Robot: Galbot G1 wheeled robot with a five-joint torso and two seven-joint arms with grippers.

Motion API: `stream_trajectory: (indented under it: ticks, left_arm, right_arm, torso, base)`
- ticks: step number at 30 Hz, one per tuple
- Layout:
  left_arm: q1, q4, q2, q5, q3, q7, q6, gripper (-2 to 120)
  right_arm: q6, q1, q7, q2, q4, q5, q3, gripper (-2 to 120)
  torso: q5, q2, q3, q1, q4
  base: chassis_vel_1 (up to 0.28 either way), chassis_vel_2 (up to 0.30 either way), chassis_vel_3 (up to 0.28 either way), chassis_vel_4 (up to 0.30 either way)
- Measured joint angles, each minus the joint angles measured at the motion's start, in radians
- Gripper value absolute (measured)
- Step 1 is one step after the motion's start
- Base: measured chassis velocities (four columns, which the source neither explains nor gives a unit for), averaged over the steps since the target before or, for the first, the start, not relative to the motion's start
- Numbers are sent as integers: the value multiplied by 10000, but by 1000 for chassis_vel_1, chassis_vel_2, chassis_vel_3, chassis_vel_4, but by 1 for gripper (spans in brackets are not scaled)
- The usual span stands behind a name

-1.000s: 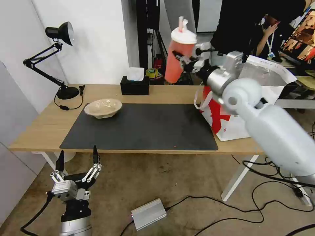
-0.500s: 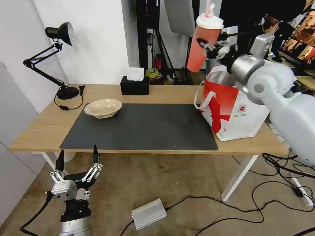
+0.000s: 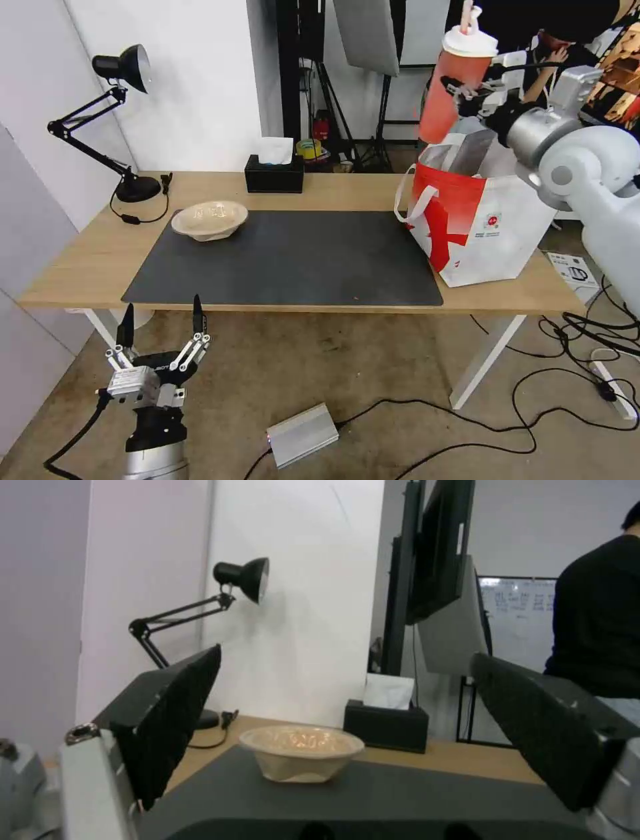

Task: Pick up the trash from the table and place it into the takeout bag.

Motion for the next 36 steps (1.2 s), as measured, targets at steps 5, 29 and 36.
stream_trajectory:
  ticks: [5,29,36]
  left_arm:
    - [1,0,24,4,9,0,0,100]
    - [-75,40,102,-130,-102,-17,0,100]
    - [-99,52,87,-157,-115,-20,0,100]
  right_arm:
    - [53,-351,-40,-157,-205,-221,335,3]
    - [448,-1371,-181,338,-2009,-1572,778,3]
    - [443,-1303,-169,583,-2414,-1801,555,3]
  torso:
    - [0,0,0,0,0]
    - [-1,0,1,0,0]
    - [-3,1,0,0,0]
  base:
    - [0,0,0,0]
    - [0,0,0,0]
    - [0,0,0,0]
